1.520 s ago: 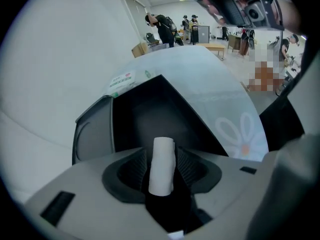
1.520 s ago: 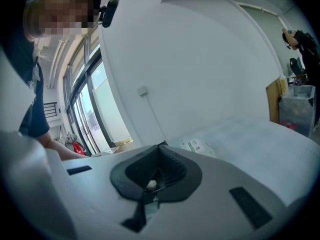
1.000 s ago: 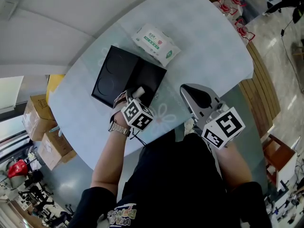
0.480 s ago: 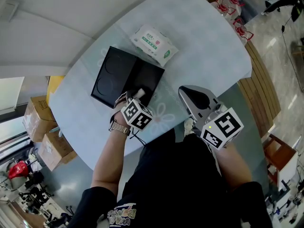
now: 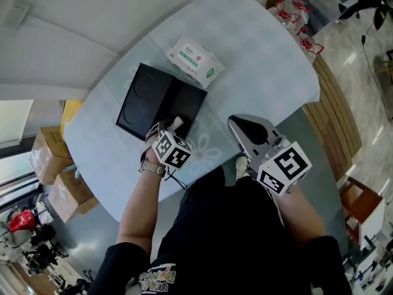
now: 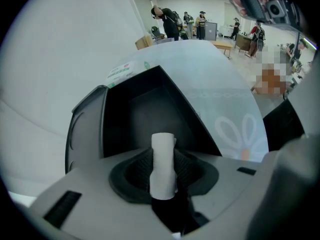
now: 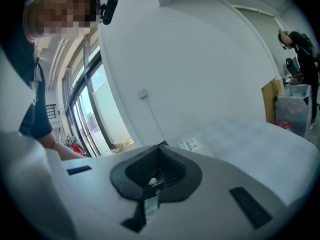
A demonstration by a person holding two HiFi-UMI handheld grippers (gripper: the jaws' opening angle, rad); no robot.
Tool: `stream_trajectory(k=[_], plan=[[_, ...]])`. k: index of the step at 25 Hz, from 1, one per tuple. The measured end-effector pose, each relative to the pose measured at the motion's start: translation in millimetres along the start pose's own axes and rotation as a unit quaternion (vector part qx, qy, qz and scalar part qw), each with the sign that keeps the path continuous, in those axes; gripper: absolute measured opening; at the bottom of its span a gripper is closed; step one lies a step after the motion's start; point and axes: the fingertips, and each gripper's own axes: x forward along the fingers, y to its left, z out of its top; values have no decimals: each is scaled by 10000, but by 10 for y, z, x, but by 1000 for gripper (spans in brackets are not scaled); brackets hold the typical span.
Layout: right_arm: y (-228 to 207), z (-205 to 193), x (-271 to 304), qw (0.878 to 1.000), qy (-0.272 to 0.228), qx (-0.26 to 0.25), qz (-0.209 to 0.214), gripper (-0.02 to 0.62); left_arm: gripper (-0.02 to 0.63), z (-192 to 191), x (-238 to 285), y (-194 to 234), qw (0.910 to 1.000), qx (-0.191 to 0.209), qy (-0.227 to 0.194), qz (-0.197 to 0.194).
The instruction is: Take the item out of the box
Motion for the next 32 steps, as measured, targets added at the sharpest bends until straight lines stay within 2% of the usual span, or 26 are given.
stream_trajectory(k=[6, 12, 15, 17, 20, 25, 28, 32], plan=[[40, 44, -116, 9999, -63, -69, 51, 9, 130, 68, -171, 10, 9984, -429, -313, 178], [127, 115, -228, 9995, -125, -209, 184, 9, 130, 198, -457, 46, 9927, -873, -739, 371], [178, 154, -301, 9991, -176, -294, 266, 9, 130, 270, -639, 35, 9876, -1107, -1018, 448], [211, 181, -360, 9986, -213, -349, 326, 9, 129, 342, -799, 19, 9808, -1381, -1306, 446], [257, 214, -457, 9979, -264, -422, 420, 9, 129, 487, -1091, -19, 9626, -1875, -1918, 392], [381, 260, -641, 9958, -317, -586, 628, 9, 129, 718, -1689, -116, 9127, -2695, -3055, 316], [466, 271, -765, 9940, -317, -713, 768, 9, 129, 802, -2028, -223, 8862, -2963, -3541, 379], [572, 289, -942, 9913, -344, -866, 933, 9, 129, 834, -2432, -431, 8596, -3178, -3964, 539]])
